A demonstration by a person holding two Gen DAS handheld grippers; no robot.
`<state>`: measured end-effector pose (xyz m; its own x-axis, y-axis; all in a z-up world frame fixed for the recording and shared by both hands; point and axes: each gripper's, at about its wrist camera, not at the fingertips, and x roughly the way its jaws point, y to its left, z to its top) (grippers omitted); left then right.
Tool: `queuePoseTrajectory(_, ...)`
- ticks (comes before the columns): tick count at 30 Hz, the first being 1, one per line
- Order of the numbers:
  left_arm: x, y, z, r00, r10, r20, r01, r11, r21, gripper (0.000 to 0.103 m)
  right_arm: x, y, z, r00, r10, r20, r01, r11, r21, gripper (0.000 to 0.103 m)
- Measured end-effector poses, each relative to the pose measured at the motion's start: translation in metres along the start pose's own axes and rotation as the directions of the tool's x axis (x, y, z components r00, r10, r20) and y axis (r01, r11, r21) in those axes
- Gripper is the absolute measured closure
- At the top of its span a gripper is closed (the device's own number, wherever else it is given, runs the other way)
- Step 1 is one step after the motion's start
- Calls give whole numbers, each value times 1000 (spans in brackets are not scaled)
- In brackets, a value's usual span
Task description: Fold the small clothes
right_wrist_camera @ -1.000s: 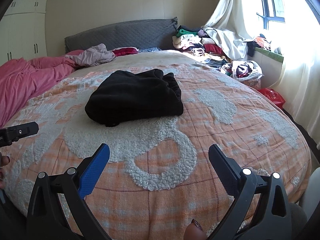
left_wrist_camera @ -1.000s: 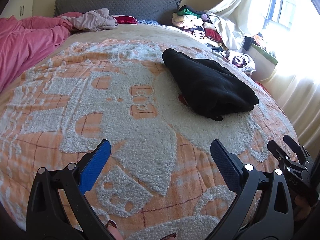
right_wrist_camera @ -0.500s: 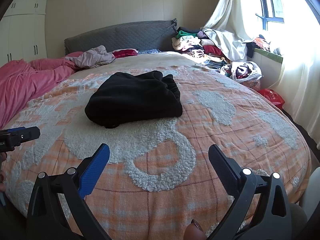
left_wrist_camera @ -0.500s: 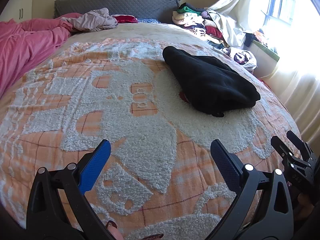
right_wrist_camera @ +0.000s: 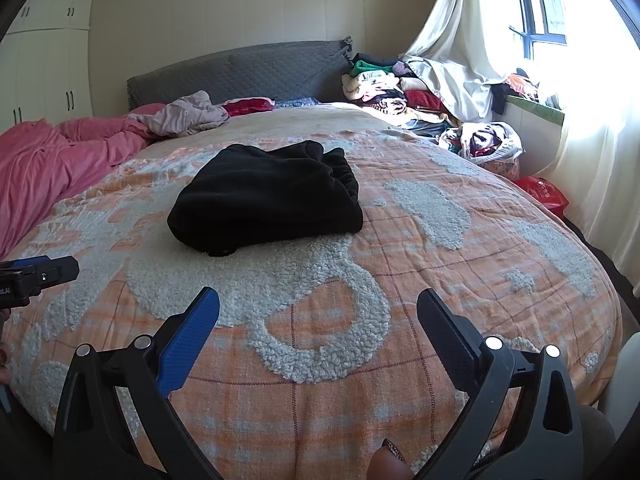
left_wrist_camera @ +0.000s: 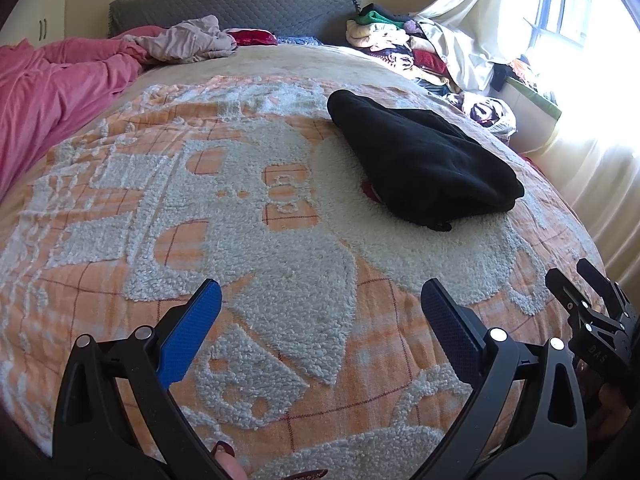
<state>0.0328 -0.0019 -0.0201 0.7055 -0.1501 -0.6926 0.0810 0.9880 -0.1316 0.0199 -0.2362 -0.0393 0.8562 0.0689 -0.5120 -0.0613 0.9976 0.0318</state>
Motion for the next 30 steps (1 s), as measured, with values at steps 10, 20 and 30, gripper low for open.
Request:
queuePoseTrajectory(10, 0, 0, 0, 1000, 4, -1, -4, 1000, 1, 10, 1, -1, -2, 1000, 0, -3, 0, 1000, 1, 5)
queuePoseTrajectory(20, 1, 1, -1, 1000, 22, -4, -22, 1000, 2, 9, 2, -1, -2, 1000, -1, -6, 1, 1000, 0, 5)
queuePoseTrajectory(30, 2, 0, -1, 1000, 25, -10, -25, 1000, -1, 9, 2, -1, -4, 1000, -1, -10, 1, 1000, 2, 5)
